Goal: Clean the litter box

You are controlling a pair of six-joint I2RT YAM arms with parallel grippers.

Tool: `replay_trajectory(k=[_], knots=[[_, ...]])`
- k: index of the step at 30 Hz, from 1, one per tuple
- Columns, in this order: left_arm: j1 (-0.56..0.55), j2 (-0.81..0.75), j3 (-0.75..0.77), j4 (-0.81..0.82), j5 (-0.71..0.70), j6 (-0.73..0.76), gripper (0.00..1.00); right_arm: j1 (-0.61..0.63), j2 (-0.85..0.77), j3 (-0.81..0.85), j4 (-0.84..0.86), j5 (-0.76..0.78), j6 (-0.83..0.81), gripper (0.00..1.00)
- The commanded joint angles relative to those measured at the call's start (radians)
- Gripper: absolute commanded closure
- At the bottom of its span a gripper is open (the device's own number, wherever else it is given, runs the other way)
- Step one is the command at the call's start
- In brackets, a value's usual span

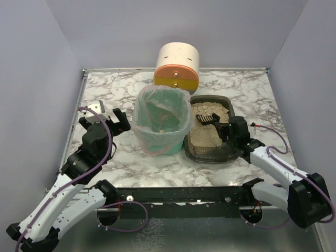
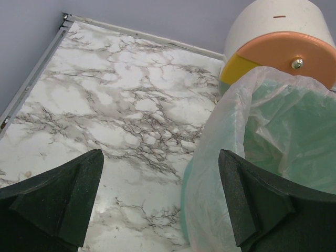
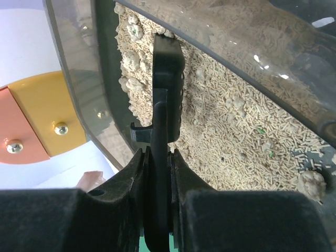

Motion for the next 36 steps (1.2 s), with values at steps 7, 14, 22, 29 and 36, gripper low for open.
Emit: replay_trajectory(k=[7,14,22,29,36], knots=[[-0.003,0.033,-0.008,0.014,0.038,0.006,0.01,-0.01,0.06,-0.031,0.233,0.106,0.031,1.0],[-0.002,0.041,-0.007,0.015,0.044,0.004,0.01,-0.01,0.089,-0.087,0.417,0.122,-0.003,0.99],[0.005,0.056,-0.005,0.015,0.057,0.003,0.01,-0.009,0.165,-0.151,0.645,0.088,-0.013,0.99],[0.008,0.059,-0.007,0.015,0.061,0.003,0.01,-0.009,0.247,-0.213,0.902,0.038,-0.039,0.99],[0.008,0.062,-0.007,0.015,0.062,0.004,0.01,-0.01,0.252,-0.275,1.041,0.018,-0.077,0.99]])
